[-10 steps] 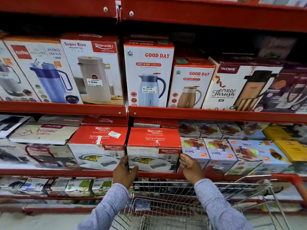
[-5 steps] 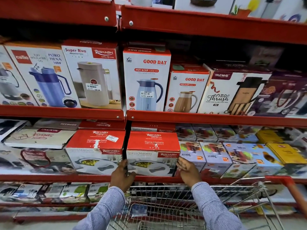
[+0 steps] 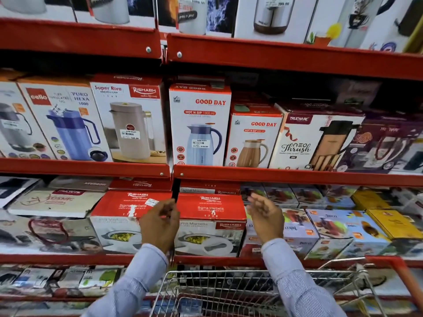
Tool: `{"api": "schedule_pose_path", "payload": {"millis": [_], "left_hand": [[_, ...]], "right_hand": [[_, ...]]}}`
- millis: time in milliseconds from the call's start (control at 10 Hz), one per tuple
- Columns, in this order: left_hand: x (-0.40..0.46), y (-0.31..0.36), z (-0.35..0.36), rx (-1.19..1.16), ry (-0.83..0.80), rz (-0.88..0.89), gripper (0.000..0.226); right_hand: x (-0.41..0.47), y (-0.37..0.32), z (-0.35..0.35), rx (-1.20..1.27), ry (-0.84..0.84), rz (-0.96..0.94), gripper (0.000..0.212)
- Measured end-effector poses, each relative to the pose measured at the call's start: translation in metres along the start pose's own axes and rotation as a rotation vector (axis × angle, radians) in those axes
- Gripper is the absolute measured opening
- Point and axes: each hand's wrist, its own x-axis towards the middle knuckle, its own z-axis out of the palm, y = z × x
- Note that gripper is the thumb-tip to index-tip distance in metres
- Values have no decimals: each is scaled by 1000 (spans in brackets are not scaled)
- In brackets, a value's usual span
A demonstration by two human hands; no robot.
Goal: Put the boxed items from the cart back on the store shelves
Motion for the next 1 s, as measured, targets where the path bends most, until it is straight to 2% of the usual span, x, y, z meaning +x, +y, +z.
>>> {"api": "schedule_pose_path", "payload": {"millis": [100,200,300,400,800,1000], "left_hand": [[34,44,-7,-123,74,66,20],[60,75,-10,-175,98,105,33],[76,80,-3,-178,-17,57,48],[84,78,2,-233,-54,32,56],[81,73,-1,-317,-124,21,54],[83,73,3,-256,-63,41,53]], "right_hand": [[15,-45,22,59,-119,-200,32],[34,-73,49,-7,-209,-264,37],[43,-82,65,-108,-267,-178,48],[47,-82,69,-151,-281,-151,52],[57,-71,70,-184,-341,-155,56],[57,-75,67,-187,-369,-142,57]]}}
